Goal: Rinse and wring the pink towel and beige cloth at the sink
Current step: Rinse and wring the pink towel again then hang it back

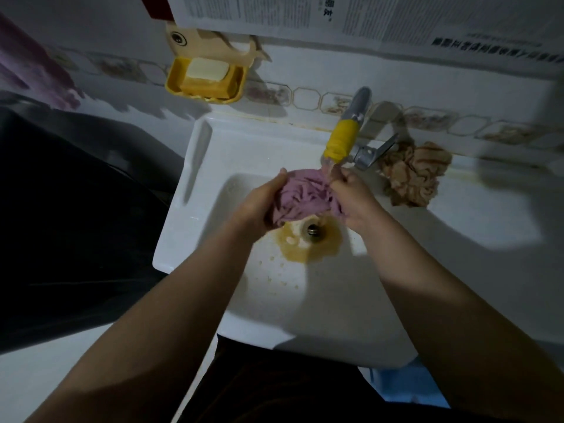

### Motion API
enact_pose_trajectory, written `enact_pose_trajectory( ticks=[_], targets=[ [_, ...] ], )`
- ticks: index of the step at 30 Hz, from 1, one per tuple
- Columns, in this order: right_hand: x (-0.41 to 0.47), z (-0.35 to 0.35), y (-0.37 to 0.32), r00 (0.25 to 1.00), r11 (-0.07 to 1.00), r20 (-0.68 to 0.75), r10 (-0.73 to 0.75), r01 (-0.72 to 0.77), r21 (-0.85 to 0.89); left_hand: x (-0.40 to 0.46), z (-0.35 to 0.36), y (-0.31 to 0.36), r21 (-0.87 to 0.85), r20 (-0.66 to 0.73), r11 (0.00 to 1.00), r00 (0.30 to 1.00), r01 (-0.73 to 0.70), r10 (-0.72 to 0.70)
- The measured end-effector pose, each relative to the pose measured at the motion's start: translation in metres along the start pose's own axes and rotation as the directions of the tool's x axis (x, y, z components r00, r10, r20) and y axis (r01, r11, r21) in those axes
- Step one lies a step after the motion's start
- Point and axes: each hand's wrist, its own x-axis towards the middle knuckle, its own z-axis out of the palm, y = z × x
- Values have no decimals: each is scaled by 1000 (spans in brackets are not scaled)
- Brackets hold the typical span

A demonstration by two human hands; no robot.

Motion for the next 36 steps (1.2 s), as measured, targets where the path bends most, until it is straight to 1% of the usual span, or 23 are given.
enact_pose_trajectory(
  ticks=[1,3,4,6,8,10,11,12,14,15,17,20,21,22,24,25,27,30,32,33,34,35,36],
  targets=[
    [-5,-7,3,995,1000,96,-16,18,-14,-2,-5,6,-35,63,999,998,-5,7],
    [-13,-21,8,968,1000,249,15,-17,7,-5,-13,14,-84,116,996,993,-19,28],
    [-16,-27,10,956,999,290,37,-42,11,-6,-16,17,-106,118,994,992,-33,46],
    [-21,-35,11,954,999,298,27,-31,9,-5,-21,18,-98,125,991,987,-93,105],
    [-22,-40,15,976,999,213,-37,36,10,-3,-20,11,-64,72,984,983,-167,171],
    [-24,-36,16,990,995,121,-71,63,71,1,-10,1,-64,-45,978,980,-197,195],
    [-27,-30,15,993,995,88,-79,72,76,2,-1,-4,-73,-90,977,977,-202,195],
    [-30,-21,15,994,995,51,-91,90,34,3,9,-7,-90,-125,976,975,-197,185],
    [-39,2,19,991,982,-26,-128,123,-146,7,28,-11,-101,-177,976,968,-195,175],
    [-43,13,21,986,964,-50,-160,145,-224,8,36,-11,-44,-209,977,959,-207,193],
    [-43,27,22,965,927,-112,-236,188,-325,7,52,-17,95,-230,965,937,-246,262],
    [-27,16,2,900,892,-319,-298,143,-430,2,72,-30,249,-261,929,905,-272,335],
    [-23,14,0,888,889,-344,-303,134,-438,3,71,-33,289,-288,924,898,-249,332],
    [-22,17,3,894,896,-337,-293,135,-422,3,69,-32,300,-325,931,895,-210,307],
    [-28,31,17,931,925,-272,-243,137,-355,7,59,-22,275,-371,949,894,-152,251],
    [-31,35,21,943,935,-247,-222,134,-330,11,55,-19,327,-361,937,899,-125,247],
    [-26,30,14,944,918,-246,-221,115,-381,6,61,-21,396,-342,911,903,-113,260],
    [-12,16,-7,910,908,-338,-241,88,-410,6,71,-25,175,-353,973,913,-150,204],
    [-19,29,1,911,903,-298,-284,150,-403,12,64,-13,248,-354,961,913,-120,205],
    [-26,38,7,916,903,-276,-293,170,-394,12,61,-4,246,-352,963,916,-107,192],
    [-31,43,12,916,902,-265,-301,183,-391,12,60,-1,349,-344,935,920,-62,189],
    [-31,43,13,912,892,-269,-310,182,-413,10,60,-3,444,-326,895,922,-47,210],
    [-27,37,10,907,880,-278,-315,168,-445,4,60,-5,382,-295,919,929,-100,224]
  ],
)
